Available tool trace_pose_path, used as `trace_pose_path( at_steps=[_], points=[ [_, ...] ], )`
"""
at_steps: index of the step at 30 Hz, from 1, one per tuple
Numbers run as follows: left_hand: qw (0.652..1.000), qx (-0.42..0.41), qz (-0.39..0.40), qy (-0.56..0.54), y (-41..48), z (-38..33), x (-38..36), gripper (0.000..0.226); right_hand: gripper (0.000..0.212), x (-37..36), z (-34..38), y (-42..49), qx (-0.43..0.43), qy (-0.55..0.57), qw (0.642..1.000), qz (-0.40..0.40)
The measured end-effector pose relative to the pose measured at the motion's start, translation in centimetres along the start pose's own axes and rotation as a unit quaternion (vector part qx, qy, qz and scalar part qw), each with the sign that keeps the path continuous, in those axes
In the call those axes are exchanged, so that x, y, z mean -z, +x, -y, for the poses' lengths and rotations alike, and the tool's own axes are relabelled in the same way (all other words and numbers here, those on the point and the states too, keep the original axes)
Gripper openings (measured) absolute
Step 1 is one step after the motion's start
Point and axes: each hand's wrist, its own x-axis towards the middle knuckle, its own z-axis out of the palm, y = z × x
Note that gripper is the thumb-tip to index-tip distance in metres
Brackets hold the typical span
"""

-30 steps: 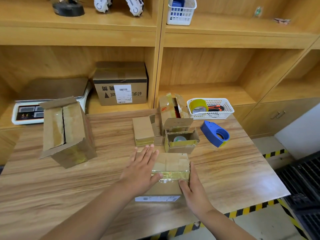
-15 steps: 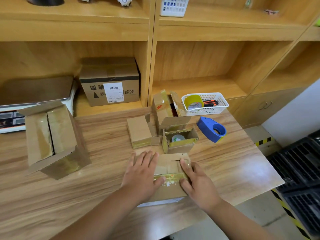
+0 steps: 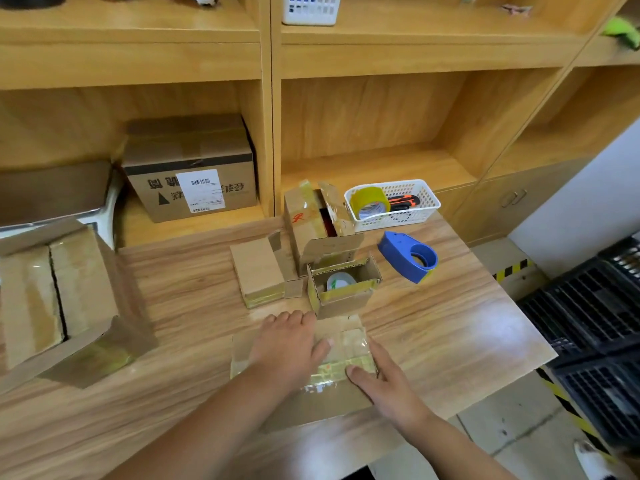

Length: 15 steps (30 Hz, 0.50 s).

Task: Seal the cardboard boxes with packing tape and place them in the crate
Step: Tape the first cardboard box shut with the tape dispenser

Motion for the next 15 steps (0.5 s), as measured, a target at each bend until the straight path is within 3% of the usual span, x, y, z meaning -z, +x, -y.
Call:
trace_pose_path(
  at_steps=[4,6,10,15],
  points=[
    [1.0,0.005,-0.017,-0.021,-0.2,0.1,-0.3,0.043,0.023,1.9,0.1,1.3,-0.027,0.048,0.998,-0.002],
    [0.999,0.007,-0.015,-0.028,-0.2,0.1,-0.4,0.042,0.019,3.7,-0.4,3.0,-0.044,0.062,0.996,-0.039],
    [0.998,0.028,-0.017,-0.045,0.3,0.1,-0.4,0.046,0.017,8.5,-2.0,8.0,-0.022,-0.076,0.989,-0.128],
    [0.995,0.081,-0.042,-0.044,1.3,-0.7,-0.1,0.062,0.033,14.2,-2.1,14.3,0.029,-0.275,0.954,-0.114]
  ],
)
